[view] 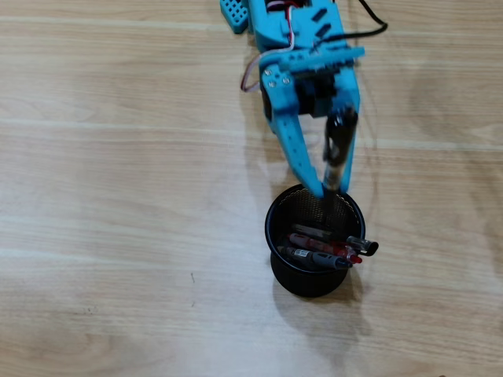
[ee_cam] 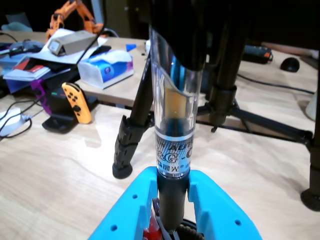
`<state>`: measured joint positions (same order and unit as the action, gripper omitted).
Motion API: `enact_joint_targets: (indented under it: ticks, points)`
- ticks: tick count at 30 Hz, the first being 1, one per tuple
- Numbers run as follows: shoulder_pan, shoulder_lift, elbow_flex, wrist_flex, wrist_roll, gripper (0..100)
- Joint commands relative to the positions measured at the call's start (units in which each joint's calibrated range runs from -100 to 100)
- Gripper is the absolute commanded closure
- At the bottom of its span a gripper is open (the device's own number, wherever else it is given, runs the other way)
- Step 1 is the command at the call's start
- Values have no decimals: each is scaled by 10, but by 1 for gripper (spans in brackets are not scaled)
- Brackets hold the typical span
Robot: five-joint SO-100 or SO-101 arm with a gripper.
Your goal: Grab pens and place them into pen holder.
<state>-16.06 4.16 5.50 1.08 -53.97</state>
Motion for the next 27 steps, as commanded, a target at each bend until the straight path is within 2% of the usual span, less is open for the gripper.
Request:
enact_joint_targets:
  ticks: [1,5,15,21,27]
  points:
    - [-1,9,7,-19,1,98]
    - [1,21,41,-20,-16,98]
    - [10,22,97,-20,-17,98]
    - [7,17,117,-20,-15,89]
    - [4,15,119,-20,-14,88]
